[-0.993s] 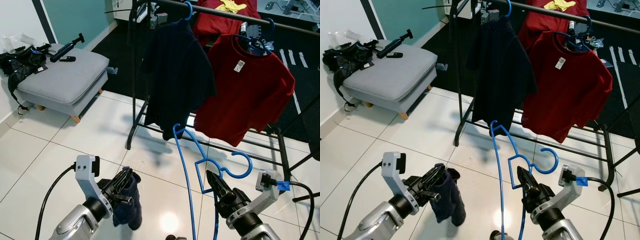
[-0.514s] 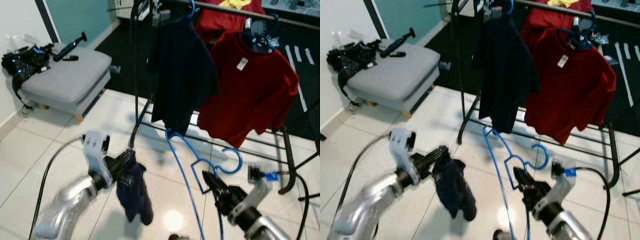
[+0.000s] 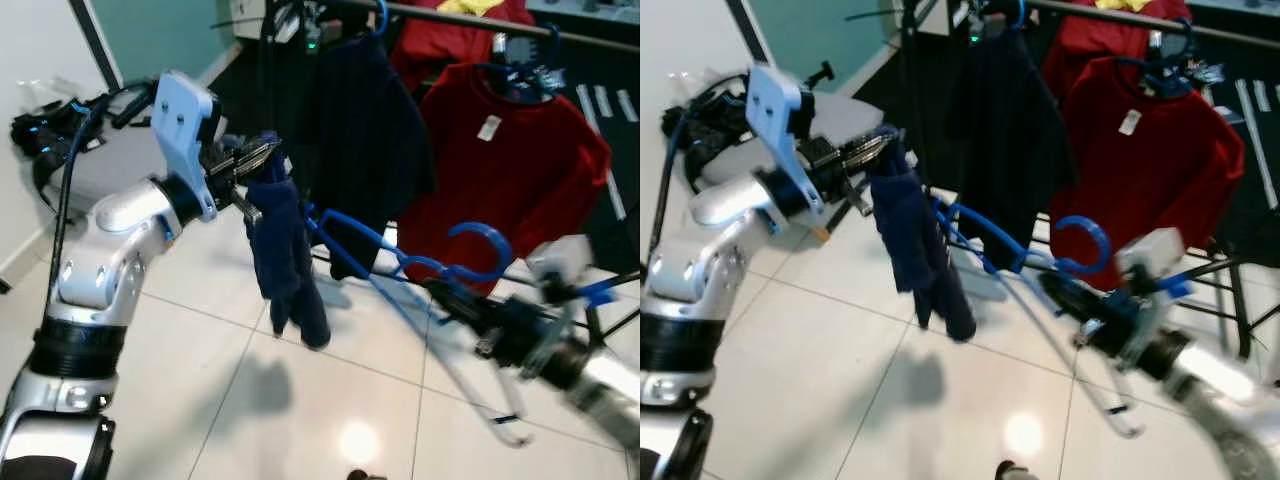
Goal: Hang hanger
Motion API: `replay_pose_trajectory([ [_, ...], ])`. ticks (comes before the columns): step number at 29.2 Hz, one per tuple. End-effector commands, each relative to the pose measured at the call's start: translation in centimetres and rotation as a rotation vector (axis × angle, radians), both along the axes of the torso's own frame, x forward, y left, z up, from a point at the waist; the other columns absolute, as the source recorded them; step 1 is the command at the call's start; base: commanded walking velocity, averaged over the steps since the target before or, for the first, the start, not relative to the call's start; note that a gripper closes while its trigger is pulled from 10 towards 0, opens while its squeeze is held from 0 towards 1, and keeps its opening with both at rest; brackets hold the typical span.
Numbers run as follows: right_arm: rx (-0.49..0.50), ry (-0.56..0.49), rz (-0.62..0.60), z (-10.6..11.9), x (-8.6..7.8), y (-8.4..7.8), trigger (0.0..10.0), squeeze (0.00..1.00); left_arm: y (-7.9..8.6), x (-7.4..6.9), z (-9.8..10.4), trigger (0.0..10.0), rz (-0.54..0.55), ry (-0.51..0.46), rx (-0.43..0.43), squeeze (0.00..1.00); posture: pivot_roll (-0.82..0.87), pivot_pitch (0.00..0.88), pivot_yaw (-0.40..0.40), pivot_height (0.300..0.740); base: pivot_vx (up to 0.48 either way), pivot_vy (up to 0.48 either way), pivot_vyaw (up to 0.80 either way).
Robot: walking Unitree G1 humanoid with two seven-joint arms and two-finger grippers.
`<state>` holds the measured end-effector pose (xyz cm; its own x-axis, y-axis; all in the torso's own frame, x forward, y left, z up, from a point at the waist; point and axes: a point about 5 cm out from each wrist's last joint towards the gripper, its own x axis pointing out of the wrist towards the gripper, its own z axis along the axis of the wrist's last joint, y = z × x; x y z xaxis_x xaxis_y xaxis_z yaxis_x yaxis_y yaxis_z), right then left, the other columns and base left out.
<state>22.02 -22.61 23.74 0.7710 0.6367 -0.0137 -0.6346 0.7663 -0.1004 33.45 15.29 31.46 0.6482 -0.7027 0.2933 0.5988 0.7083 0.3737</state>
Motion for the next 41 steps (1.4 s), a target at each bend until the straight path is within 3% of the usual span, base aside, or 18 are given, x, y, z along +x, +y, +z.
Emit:
replay_pose_trajectory([
  [1, -0.034, -0.038, 0.031, 1.7, -0.7, -1.2, 10.0, 0.0, 1.0, 0.2, 1.1, 10.0, 0.025, -0.06, 0.041, 0.0, -0.02, 0.134, 0.053, 0.74, 0.0, 0.0, 0.0],
  [6, -0.107, -0.062, 0.035, 3.2, -1.4, -2.5, 10.0, 0.0, 1.1, 0.2, 2.2, 10.0, 0.02, -0.113, 0.068, 0.0, -0.03, 0.13, 0.059, 0.74, 0.0, 0.0, 0.0],
  [9, -0.148, -0.079, 0.022, 4.0, -1.5, -3.1, 10.0, 0.0, 0.5, -0.1, 3.0, 10.0, -0.039, -0.166, 0.109, 0.0, -0.03, 0.125, 0.06, 0.74, 0.0, 0.0, 0.0],
  [12, -0.166, -0.086, 0.045, 4.5, -1.6, -3.1, 10.0, 0.0, -1.1, -1.1, 3.3, 10.0, -0.164, -0.265, 0.25, 0.0, -0.02, 0.121, 0.063, 0.74, 0.0, 0.0, 0.0],
  [13, -0.166, -0.086, 0.045, 4.5, -1.6, -3.1, 10.0, 0.0, -1.1, -1.1, 3.3, 10.0, -0.164, -0.265, 0.25, 0.0, -0.02, 0.121, 0.063, 0.74, 0.0, 0.0, 0.0],
  [14, -0.181, -0.08, 0.073, 4.6, -1.6, -2.9, 10.0, 0.0, -2.0, -1.6, 3.0, 10.0, -0.224, -0.326, 0.357, 0.0, -0.02, 0.119, 0.063, 0.74, 0.0, 0.0, 0.0],
  [15, -0.181, -0.08, 0.073, 4.6, -1.6, -2.9, 10.0, 0.0, -2.0, -1.6, 3.0, 10.0, -0.224, -0.326, 0.357, 0.0, -0.02, 0.119, 0.063, 0.74, 0.0, 0.0, 0.0],
  [22, -0.209, -0.068, 0.19, 5.2, -1.4, -1.9, 10.0, 0.0, -3.3, -2.7, 2.4, 10.0, -0.391, -0.509, 0.632, 0.0, -0.01, 0.116, 0.066, 0.74, 0.0, 0.0, 0.0],
  [32, -0.259, -0.015, 0.29, 4.9, -1.6, -1.3, 10.0, 0.0, -3.4, -2.2, 2.8, 10.0, -0.38, -0.557, 0.702, 0.0, -0.01, 0.112, 0.067, 0.74, 0.0, 0.0, 0.0],
  [36, -0.32, 0.024, 0.325, 5.4, -2.1, -2.1, 10.0, 0.0, -3.3, -1.6, 3.0, 10.0, -0.346, -0.6, 0.755, 0.0, -0.01, 0.105, 0.07, 0.74, 0.0, 0.0, 0.0],
  [39, -0.377, 0.014, 0.25, 6.4, -1.9, -3.9, 10.0, 0.0, -3.6, -1.7, 3.2, 10.0, -0.368, -0.629, 0.764, 0.0, -0.01, 0.105, 0.072, 0.74, 0.0, 0.0, 0.0],
  [41, -0.382, 0.007, 0.232, 6.7, -1.9, -4.3, 10.0, 0.0, -3.6, -1.7, 3.2, 10.0, -0.373, -0.632, 0.764, 0.0, -0.01, 0.105, 0.072, 0.74, 0.0, 0.0, 0.0],
])
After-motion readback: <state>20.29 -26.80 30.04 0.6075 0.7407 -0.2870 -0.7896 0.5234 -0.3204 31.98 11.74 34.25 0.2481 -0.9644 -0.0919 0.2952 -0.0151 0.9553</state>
